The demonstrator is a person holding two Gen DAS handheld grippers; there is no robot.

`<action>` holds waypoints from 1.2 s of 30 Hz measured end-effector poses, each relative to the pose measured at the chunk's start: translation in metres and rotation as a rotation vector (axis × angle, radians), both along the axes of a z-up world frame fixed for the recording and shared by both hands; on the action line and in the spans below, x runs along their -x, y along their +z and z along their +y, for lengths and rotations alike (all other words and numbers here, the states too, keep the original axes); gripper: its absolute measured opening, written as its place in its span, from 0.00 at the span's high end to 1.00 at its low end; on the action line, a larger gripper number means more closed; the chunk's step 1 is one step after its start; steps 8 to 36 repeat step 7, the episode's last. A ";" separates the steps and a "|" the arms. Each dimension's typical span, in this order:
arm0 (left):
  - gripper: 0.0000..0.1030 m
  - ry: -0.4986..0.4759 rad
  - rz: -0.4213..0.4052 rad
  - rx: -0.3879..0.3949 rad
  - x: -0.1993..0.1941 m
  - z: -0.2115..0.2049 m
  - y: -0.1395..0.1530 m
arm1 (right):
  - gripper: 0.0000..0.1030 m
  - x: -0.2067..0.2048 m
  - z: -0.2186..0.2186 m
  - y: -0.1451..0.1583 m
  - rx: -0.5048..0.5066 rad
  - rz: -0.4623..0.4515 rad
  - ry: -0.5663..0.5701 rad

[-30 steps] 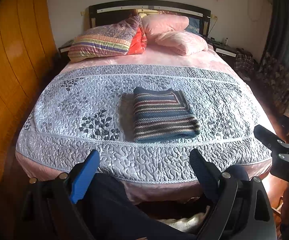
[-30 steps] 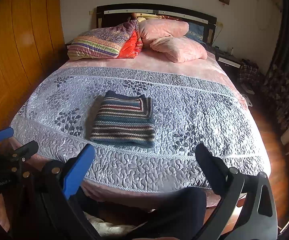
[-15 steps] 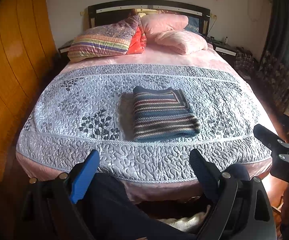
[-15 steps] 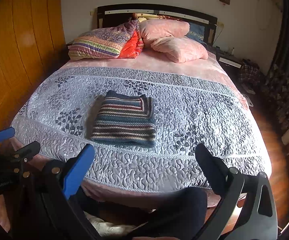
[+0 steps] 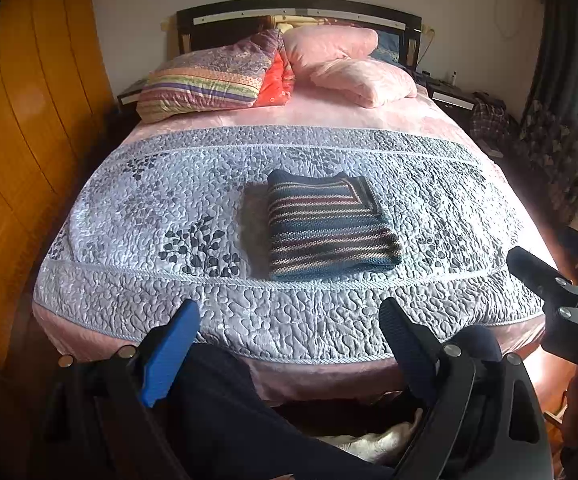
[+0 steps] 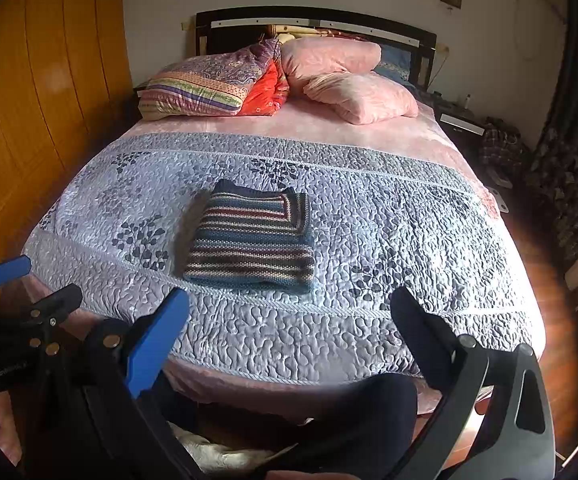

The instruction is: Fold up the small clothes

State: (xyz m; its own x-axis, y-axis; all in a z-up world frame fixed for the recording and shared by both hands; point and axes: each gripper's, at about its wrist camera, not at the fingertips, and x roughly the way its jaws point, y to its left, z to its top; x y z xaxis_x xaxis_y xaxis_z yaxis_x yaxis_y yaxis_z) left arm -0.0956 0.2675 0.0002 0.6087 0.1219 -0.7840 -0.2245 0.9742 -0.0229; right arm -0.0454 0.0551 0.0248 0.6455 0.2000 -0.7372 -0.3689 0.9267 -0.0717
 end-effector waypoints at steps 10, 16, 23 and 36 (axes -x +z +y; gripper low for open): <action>0.11 -0.001 0.001 0.000 0.000 0.000 0.000 | 0.03 0.000 0.000 -0.003 -0.006 0.012 -0.004; 0.11 -0.001 0.001 0.000 0.000 0.000 0.000 | 0.03 0.000 0.000 -0.003 -0.006 0.012 -0.004; 0.11 -0.001 0.001 0.000 0.000 0.000 0.000 | 0.03 0.000 0.000 -0.003 -0.006 0.012 -0.004; 0.11 -0.001 0.001 0.000 0.000 0.000 0.000 | 0.03 0.000 0.000 -0.003 -0.006 0.012 -0.004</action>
